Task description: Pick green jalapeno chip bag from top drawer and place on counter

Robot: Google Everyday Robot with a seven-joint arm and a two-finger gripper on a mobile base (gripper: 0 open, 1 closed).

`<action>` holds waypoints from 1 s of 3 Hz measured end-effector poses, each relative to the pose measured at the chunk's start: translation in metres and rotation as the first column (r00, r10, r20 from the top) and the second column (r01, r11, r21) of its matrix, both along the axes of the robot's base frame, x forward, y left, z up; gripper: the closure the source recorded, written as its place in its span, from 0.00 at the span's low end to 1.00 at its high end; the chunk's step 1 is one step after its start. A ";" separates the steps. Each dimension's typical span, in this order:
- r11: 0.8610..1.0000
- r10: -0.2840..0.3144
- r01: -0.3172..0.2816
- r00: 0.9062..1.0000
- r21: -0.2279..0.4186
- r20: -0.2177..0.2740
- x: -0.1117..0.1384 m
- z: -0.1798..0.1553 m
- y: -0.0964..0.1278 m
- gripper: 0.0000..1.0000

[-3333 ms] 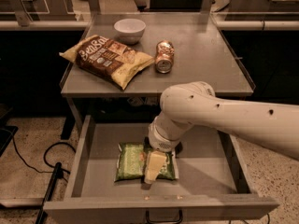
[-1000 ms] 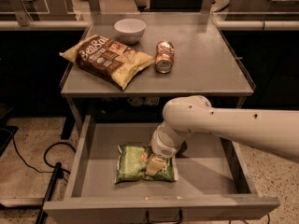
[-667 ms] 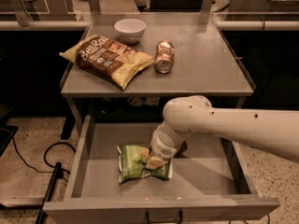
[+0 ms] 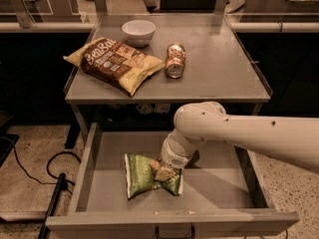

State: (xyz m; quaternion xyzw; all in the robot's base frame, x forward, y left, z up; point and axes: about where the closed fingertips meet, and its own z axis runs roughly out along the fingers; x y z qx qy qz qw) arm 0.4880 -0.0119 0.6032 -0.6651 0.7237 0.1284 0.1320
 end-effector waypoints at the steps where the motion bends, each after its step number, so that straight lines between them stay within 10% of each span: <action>1: 1.000 0.000 0.000 1.000 0.000 0.000 0.000 0.006 0.000 1.00; 3: 0.979 -0.185 0.191 0.979 -0.067 0.090 0.034 0.096 -0.045 1.00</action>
Offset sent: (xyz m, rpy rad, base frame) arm 0.0420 -0.0472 0.1119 -0.0867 -0.1060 -0.2636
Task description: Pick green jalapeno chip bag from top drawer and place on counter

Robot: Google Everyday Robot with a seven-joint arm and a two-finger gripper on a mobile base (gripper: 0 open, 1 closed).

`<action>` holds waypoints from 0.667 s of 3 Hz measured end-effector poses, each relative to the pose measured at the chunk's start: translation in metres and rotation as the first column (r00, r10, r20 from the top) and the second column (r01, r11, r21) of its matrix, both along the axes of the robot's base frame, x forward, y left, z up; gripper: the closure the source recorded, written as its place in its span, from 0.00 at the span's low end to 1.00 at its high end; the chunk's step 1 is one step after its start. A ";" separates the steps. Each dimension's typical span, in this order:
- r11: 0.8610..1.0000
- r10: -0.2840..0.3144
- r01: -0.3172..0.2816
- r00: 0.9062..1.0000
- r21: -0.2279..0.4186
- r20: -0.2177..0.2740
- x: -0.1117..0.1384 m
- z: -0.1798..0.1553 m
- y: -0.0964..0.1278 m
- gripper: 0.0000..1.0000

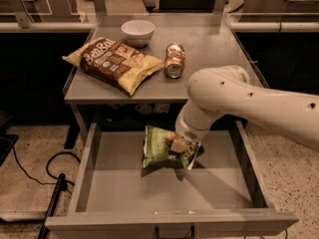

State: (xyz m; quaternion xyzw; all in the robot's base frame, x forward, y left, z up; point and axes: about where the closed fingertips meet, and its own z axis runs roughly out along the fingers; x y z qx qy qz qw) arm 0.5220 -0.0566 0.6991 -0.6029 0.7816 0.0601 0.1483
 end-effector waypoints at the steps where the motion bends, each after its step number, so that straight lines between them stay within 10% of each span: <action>1: 0.994 -0.090 0.091 0.996 -0.054 0.030 0.010 0.053 -0.028 1.00; 2: 0.983 -0.116 0.120 0.993 -0.139 0.037 0.010 0.091 -0.048 1.00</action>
Offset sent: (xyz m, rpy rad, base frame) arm 0.0099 -0.0708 0.1338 -0.2442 -0.0231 -0.1469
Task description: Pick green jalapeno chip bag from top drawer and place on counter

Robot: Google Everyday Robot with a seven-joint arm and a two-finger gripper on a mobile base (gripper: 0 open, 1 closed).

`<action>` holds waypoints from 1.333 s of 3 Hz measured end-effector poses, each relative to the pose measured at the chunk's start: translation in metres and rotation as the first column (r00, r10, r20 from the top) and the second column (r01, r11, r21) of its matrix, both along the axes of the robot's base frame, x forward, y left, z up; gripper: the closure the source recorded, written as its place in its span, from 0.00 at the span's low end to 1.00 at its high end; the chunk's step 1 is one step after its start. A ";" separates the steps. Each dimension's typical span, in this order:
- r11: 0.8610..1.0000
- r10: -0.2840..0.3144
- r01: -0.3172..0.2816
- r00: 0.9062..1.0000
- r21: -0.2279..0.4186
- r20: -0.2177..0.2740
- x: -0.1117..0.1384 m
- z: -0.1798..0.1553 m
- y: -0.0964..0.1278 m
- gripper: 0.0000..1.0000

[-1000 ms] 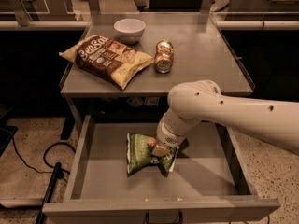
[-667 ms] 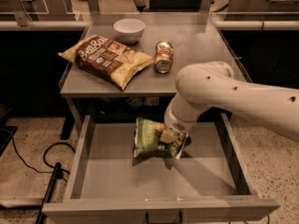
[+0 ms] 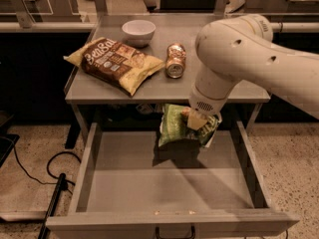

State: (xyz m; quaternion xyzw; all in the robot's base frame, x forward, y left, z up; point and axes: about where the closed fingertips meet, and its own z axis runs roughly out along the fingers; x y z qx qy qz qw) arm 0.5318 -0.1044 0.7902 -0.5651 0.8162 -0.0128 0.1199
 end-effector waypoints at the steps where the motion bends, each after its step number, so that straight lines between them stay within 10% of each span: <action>1: 1.000 0.006 -0.006 1.000 -0.001 -0.028 -0.011 -0.008 -0.004 1.00; 2: 0.998 -0.066 0.065 0.997 -0.012 -0.037 -0.037 0.003 -0.034 1.00; 4: 0.953 -0.300 0.303 0.947 -0.004 0.115 -0.067 0.062 -0.094 1.00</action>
Offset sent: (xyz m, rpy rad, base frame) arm -0.0778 -0.0800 0.0278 -0.0339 0.0442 -0.1679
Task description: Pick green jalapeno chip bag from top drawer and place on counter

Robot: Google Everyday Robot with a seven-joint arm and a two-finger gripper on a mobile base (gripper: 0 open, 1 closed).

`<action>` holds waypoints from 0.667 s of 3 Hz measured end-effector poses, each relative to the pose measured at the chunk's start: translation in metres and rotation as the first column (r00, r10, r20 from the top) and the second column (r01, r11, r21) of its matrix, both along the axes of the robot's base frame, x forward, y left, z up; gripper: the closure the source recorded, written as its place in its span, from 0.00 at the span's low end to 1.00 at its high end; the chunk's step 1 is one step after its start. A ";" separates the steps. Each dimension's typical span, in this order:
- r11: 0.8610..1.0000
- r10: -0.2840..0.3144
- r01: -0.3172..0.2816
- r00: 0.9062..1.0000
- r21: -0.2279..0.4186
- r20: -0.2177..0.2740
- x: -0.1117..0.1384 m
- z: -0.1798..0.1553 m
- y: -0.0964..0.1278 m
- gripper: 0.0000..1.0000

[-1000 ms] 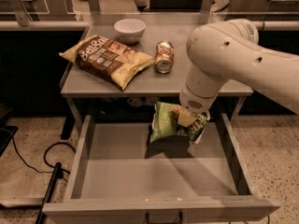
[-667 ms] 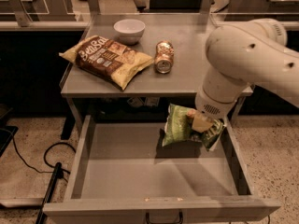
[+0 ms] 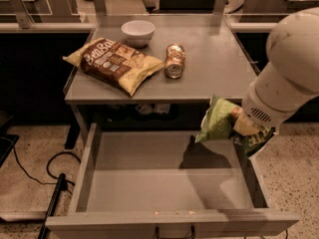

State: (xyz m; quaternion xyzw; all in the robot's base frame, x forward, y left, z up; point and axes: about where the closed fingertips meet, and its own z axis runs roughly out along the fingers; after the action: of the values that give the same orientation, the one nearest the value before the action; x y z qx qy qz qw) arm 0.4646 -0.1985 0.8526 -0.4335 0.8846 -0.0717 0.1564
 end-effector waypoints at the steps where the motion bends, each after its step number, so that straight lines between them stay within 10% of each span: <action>1: 1.000 -0.018 0.018 1.000 0.002 0.017 -0.001 0.005 -0.003 1.00; 2: 0.999 -0.025 0.024 0.998 0.027 0.051 0.014 0.011 0.000 1.00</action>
Offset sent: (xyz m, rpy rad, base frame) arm 0.0356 0.0051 0.0173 0.0646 -0.0981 -0.0325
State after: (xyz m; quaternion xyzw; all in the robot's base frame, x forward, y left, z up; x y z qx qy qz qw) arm 0.4783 -0.1983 0.8631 -0.4185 0.8864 -0.0728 0.1838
